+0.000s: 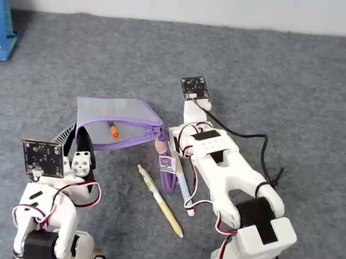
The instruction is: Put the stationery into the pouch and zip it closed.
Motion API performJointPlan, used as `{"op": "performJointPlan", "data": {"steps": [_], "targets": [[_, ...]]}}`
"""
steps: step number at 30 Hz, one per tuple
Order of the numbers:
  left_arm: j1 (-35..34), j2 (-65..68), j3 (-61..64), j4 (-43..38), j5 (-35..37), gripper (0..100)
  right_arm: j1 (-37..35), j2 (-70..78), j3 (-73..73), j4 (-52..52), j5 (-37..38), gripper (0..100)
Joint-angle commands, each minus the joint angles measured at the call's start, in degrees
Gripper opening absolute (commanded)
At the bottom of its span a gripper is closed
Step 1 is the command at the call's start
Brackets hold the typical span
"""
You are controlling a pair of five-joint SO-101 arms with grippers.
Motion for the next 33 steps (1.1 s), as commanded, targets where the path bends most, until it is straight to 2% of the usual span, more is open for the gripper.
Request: {"op": "performJointPlan", "data": {"steps": [1,4,11,16,20,26,30,33], "targets": [[0.3,-1.0,-0.3,-2.3,0.3,1,-0.1,-1.7,-0.7,4.4,3.5,8.7],[0.3,-1.0,-0.3,-2.3,0.3,1,3.0,-3.3,-0.7,7.1,3.8,0.9],[0.4,-1.0,-0.3,-2.3,0.3,1,11.7,-9.0,-0.4,14.4,5.3,0.8],[0.4,-1.0,-0.3,-2.4,0.3,1,13.1,-13.6,-0.4,20.6,7.2,1.2],[0.4,-1.0,-0.3,-2.4,0.3,1,11.3,-16.9,-0.4,22.9,6.6,3.5],[0.4,-1.0,-0.3,-2.4,0.3,1,3.3,-17.3,-0.4,22.8,4.0,20.6],[0.3,-1.0,-0.3,-2.4,0.3,1,-0.9,-15.1,-0.7,20.7,3.9,21.3],[0.3,-1.0,-0.3,-2.4,0.3,1,-1.2,-11.8,-0.7,16.7,3.9,21.3]]}}
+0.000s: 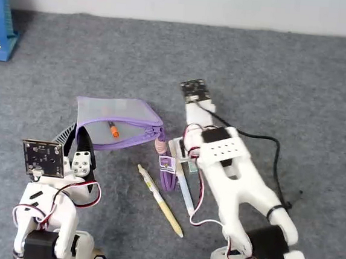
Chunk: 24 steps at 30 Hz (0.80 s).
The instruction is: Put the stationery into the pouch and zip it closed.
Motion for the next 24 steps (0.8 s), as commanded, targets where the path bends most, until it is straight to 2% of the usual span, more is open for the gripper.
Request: {"op": "performJointPlan", "data": {"steps": [1,8,12,13,15,17,24], "targets": [[0.3,-1.0,-0.3,-2.4,0.3,1,-0.7,2.4,-1.3,-4.5,-0.4,21.3],[0.3,-1.0,-0.3,-2.4,0.3,1,1.2,11.6,-3.0,-8.0,-0.1,19.1],[0.3,-1.0,-0.3,-2.3,0.3,1,3.7,11.2,-3.0,-8.0,-0.1,1.4],[0.3,-1.0,-0.3,-2.3,0.3,1,4.3,10.6,-2.8,-8.0,-0.1,0.2],[0.3,-1.0,-0.3,-2.3,0.3,1,5.2,8.7,-2.6,-6.0,-0.1,3.5],[0.3,-1.0,-0.3,-2.3,0.3,1,5.5,6.4,-2.5,-3.6,-0.1,0.6],[0.4,-1.0,-0.2,-2.3,0.3,1,5.5,-8.0,1.3,5.8,-0.1,0.8]]}}
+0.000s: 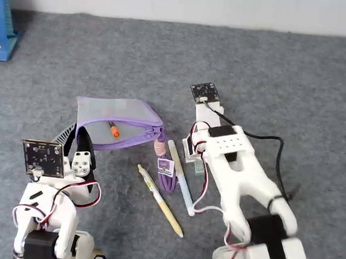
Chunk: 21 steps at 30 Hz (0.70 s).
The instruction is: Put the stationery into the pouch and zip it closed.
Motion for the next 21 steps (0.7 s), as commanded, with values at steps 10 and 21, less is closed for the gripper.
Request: {"op": "performJointPlan", "data": {"steps": [10,21], "targets": [[0.6,-1.0,0.9,-3.5,0.3,1,-6.9,-40.0,13.0,9.1,-0.4,0.8],[0.6,-1.0,0.9,-3.5,0.3,1,-16.1,-73.0,19.2,11.7,-0.5,0.8]]}}
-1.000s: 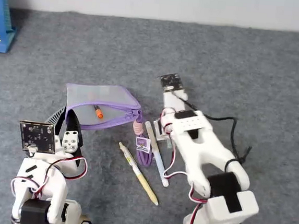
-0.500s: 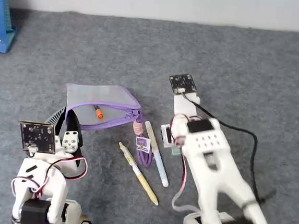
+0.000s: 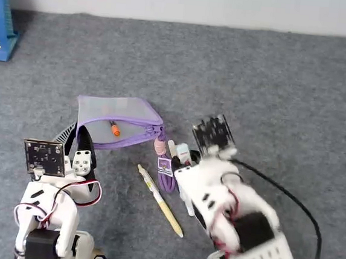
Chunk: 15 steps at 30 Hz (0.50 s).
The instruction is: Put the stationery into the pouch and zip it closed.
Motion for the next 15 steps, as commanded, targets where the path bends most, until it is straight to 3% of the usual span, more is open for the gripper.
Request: {"op": "performJointPlan", "data": {"steps": [1,7,15], "targets": [[0.6,-1.0,-0.5,-1.8,0.3,1,-3.2,-9.0,-0.7,0.1,-0.5,0.8],[0.6,-1.0,-0.5,-1.8,0.4,1,-6.9,-14.7,-0.6,-6.5,-0.5,0.8],[0.6,-1.0,-0.5,-1.8,0.4,1,-14.0,-14.7,1.1,-25.0,-0.3,0.8]]}}
